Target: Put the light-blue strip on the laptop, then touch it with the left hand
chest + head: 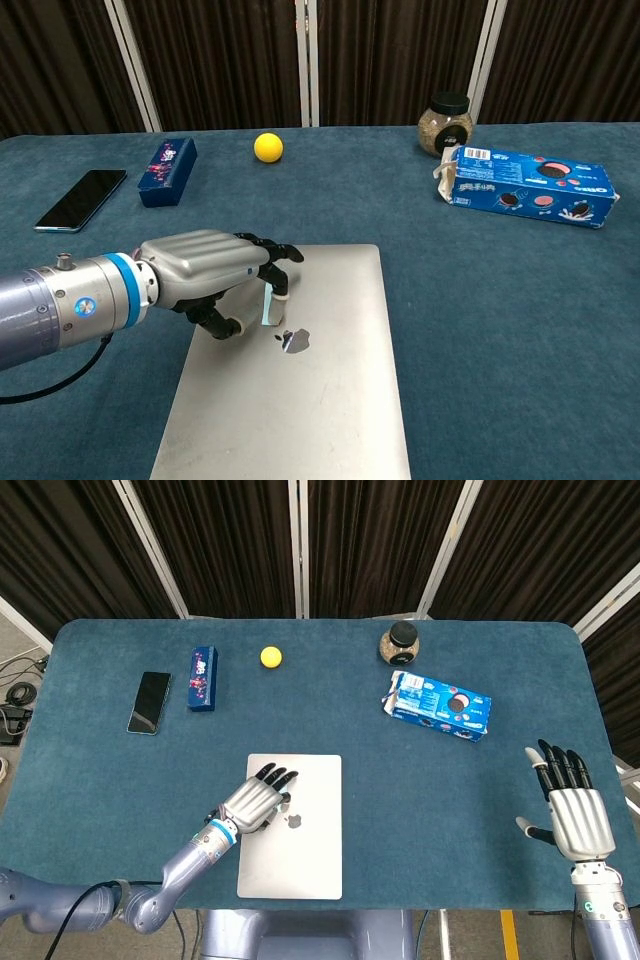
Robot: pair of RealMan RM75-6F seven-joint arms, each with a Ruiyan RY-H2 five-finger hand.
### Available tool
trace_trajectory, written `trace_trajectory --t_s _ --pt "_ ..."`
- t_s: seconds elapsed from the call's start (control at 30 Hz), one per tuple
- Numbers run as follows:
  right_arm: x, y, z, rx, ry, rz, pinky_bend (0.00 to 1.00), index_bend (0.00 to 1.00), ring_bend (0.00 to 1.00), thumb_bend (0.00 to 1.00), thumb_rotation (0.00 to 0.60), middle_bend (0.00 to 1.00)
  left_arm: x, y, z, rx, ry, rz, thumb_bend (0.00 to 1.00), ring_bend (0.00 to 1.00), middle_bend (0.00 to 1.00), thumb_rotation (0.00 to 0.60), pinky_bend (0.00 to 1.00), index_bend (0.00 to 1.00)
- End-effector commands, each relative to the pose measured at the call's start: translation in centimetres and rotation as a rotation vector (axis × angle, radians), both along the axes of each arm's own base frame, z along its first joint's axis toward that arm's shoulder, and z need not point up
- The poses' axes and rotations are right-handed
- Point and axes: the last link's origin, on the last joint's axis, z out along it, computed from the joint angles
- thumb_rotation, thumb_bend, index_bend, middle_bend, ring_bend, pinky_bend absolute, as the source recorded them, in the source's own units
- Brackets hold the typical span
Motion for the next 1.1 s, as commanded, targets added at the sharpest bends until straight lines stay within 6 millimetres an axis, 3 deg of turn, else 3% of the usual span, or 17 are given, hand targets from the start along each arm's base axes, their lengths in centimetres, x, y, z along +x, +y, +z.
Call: trace_trajectory --t_s 0.03,0.27,0.47,0.67,0.8,0.87,0.93,1.03,1.1 --pt "0.0 0.0 0.0 0.0 0.0 0.0 0.0 0.0 0.0 0.0 0.6 0.0 -0.1 0.0 0.0 0.0 0.004 0.006 0.71 0.0 0.0 0.6 0.0 0.41" --pt "0.0 0.0 0.0 0.001 0.0 0.001 0.0 0.0 0.0 0.0 0.6 0.0 0.0 0.0 0.1 0.001 0.0 0.013 0.71 0.0 0.0 0.6 0.0 0.41" --pt "0.0 0.0 0.0 0.001 -0.001 0.002 0.0 0.0 0.0 0.0 0.6 0.0 0.9 0.5 1.4 0.04 -0.045 0.002 0.71 0.0 0.0 0.6 0.0 0.41" --pt "0.1 0.1 0.0 0.002 -0.002 0.003 0.0 0.0 0.0 0.0 0.6 0.0 1.5 1.4 4.5 0.117 -0.12 0.011 0.71 0.0 0.0 0.6 0.0 0.38" --pt "0.1 0.1 0.1 0.001 -0.005 0.004 0.0 0.0 0.0 0.0 0.6 0.0 0.8 2.0 7.8 0.204 -0.17 0.037 0.68 0.0 0.0 0.6 0.0 0.27" --pt "0.1 0.2 0.1 0.002 -0.006 0.003 0.0 0.0 0.0 0.0 0.6 0.0 0.0 2.2 9.4 0.252 -0.191 0.061 0.6 0.0 0.0 0.6 0.0 0.17" --pt "0.0 0.2 0.1 0.002 -0.007 0.001 0.0 0.0 0.0 0.0 0.6 0.0 -1.1 2.2 10.9 0.297 -0.209 0.088 0.39 0.0 0.0 0.6 0.0 0.04" --pt "-0.1 0.3 0.2 0.003 -0.002 -0.003 0.0 0.0 0.0 0.0 0.6 0.0 -4.5 1.3 14.5 0.409 -0.228 0.155 0.08 0.0 0.0 0.6 0.0 0.0" --pt "-0.1 0.3 0.2 0.003 0.004 -0.002 0.0 0.0 0.0 0.0 0.6 0.0 -6.2 0.3 15.9 0.449 -0.254 0.19 0.01 0.0 0.0 0.6 0.0 0.0"
